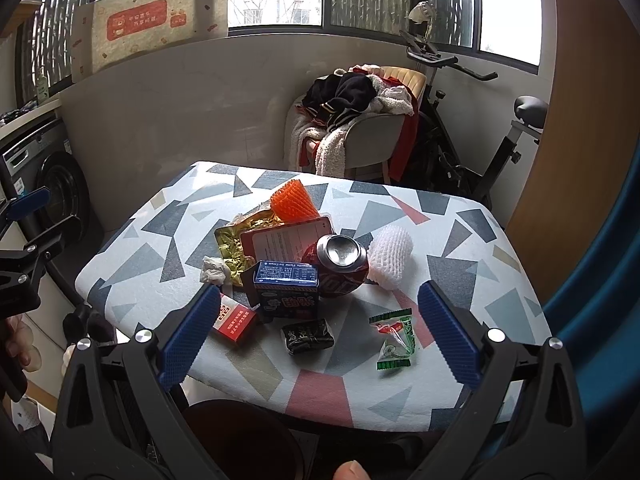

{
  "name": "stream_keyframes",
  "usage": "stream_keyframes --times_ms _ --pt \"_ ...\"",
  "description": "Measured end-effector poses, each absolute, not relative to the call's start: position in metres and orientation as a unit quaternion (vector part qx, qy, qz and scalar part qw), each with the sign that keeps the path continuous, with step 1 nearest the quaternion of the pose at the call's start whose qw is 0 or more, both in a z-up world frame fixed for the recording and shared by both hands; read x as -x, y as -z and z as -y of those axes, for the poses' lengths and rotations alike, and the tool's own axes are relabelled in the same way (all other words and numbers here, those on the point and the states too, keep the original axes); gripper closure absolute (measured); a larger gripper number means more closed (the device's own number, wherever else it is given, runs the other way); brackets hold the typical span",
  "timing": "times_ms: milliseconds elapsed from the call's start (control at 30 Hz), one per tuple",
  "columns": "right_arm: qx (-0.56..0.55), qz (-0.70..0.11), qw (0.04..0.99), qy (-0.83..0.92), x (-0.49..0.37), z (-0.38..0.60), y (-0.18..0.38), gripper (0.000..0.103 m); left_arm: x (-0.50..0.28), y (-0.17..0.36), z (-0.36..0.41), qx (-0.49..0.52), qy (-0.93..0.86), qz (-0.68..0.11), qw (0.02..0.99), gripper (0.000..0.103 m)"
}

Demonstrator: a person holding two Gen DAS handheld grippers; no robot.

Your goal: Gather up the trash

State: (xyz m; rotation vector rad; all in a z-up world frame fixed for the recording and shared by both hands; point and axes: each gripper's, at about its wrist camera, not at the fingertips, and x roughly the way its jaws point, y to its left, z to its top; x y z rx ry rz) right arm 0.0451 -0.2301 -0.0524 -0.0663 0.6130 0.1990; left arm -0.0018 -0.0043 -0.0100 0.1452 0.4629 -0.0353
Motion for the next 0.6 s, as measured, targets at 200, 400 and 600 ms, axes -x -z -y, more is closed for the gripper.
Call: stream_keyframes --times_ms 200,400,600 --pt "0.032 -0.301 0.948 -0.098 -0.0449 0.2299 0.0529 0.006 0.0019 0.0103 0.0046 -0.072 0.018 -0.229 0.971 0.005" --pt "0.032 -0.301 0.948 -0.097 -0.0446 0.2299 0.0527 0.006 0.0025 0.0099 0.0047 -0.072 0.018 -0.229 0.971 0.005" --pt "0.027 -0.298 0.949 -0.096 -0.0458 0.231 0.0569 0.006 0.0011 0.006 0.0034 -0.07 0.01 -0.228 0.971 0.005"
